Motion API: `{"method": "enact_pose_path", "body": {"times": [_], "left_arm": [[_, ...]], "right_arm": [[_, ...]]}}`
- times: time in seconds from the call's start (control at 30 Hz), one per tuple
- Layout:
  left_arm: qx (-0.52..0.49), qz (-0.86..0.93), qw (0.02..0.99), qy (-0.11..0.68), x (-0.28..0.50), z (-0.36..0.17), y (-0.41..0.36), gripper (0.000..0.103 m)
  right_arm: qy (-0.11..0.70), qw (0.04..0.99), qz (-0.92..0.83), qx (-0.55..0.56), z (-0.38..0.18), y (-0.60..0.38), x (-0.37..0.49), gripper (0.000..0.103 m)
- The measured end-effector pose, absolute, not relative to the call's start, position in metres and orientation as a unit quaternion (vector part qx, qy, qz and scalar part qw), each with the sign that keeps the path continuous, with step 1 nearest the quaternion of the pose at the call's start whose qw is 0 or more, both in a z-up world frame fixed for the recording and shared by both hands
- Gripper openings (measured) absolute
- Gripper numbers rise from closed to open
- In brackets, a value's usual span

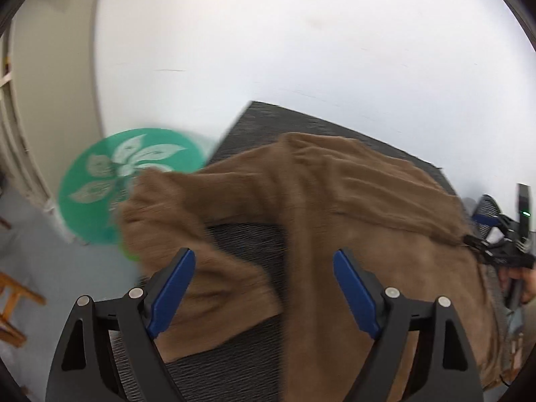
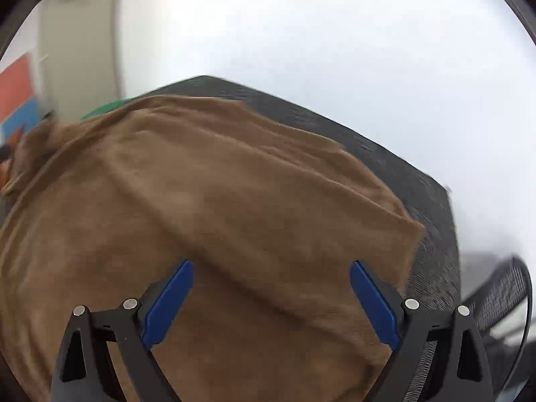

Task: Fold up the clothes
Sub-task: 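Pull the blanket edge with the left gripper toward the table rim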

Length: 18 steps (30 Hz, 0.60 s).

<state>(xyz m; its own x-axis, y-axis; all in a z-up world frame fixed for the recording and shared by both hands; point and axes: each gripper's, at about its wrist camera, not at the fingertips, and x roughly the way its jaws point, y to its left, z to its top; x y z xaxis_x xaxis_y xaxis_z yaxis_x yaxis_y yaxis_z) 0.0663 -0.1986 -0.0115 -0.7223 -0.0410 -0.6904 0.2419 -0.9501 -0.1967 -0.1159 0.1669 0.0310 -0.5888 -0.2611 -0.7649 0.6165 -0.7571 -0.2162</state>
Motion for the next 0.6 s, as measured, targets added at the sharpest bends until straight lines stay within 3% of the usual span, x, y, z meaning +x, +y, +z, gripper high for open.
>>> {"method": "enact_pose_path", "body": {"times": [0.17, 0.37, 0.6], "left_arm": [[0.387, -0.914, 0.071, 0.1, 0.079, -0.034, -0.198, 0.088], [0.4, -0.914, 0.071, 0.012, 0.065, -0.059, -0.177, 0.088], [0.42, -0.905, 0.056, 0.037, 0.054, -0.072, -0.19, 0.088]], "right_arm": [[0.306, 0.317, -0.821, 0.363, 0.015, 0.119, -0.069, 0.096], [0.358, 0.325, -0.79, 0.377, -0.025, 0.096, -0.051, 0.096], [0.256, 0.334, -0.8, 0.428, -0.033, 0.115, -0.077, 0.096]]}}
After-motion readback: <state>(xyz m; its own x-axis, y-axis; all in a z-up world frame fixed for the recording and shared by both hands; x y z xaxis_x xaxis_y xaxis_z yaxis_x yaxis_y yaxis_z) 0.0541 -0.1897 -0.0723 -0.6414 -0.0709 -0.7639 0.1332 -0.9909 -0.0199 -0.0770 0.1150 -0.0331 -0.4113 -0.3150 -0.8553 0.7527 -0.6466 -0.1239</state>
